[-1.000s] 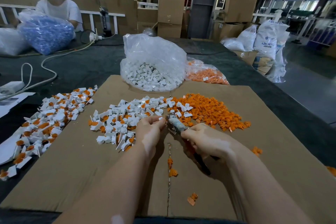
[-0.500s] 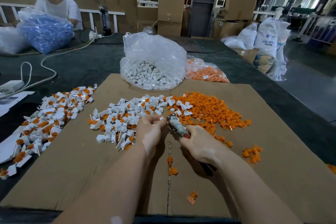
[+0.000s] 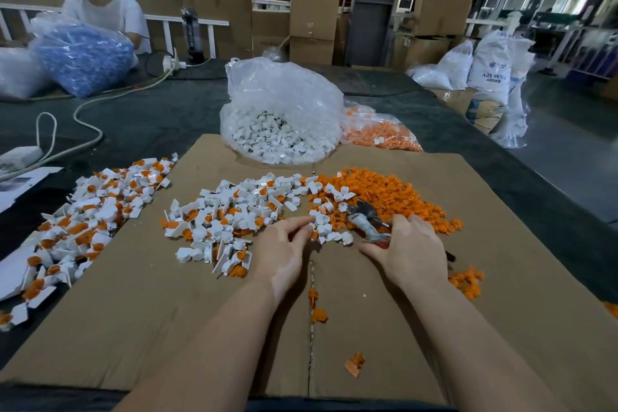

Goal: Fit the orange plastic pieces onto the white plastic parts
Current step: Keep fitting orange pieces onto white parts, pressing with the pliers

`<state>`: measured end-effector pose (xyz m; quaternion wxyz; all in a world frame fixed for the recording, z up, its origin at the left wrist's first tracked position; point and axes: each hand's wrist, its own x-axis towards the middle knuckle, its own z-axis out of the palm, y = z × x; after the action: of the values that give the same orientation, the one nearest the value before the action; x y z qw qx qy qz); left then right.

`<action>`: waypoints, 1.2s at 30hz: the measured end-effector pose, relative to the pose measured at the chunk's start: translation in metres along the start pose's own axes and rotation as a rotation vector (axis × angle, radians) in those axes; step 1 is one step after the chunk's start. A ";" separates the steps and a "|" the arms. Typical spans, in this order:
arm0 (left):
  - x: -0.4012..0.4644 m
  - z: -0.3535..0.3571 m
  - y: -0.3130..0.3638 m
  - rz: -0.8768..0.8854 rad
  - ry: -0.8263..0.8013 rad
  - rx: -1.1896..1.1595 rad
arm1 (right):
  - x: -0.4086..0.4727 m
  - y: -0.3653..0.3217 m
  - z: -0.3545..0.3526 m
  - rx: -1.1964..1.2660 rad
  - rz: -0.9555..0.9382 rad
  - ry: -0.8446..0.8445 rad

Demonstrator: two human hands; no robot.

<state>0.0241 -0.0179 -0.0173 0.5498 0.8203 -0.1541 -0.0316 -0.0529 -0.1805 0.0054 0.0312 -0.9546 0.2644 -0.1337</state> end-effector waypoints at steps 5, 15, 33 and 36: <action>0.003 0.004 -0.007 0.009 -0.019 0.062 | -0.002 -0.001 0.004 -0.220 -0.033 0.058; 0.001 0.000 -0.005 0.014 -0.075 0.022 | -0.023 -0.044 0.017 0.561 -0.477 0.206; -0.010 -0.001 0.003 0.136 -0.119 0.140 | -0.026 -0.043 0.017 0.608 -0.408 0.231; -0.011 0.000 0.004 0.152 -0.089 0.173 | -0.027 -0.043 0.018 0.595 -0.419 0.223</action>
<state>0.0130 -0.0167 -0.0150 0.4705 0.8484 -0.2423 -0.0130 -0.0486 -0.1300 -0.0124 0.2500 -0.9168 0.0150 -0.3110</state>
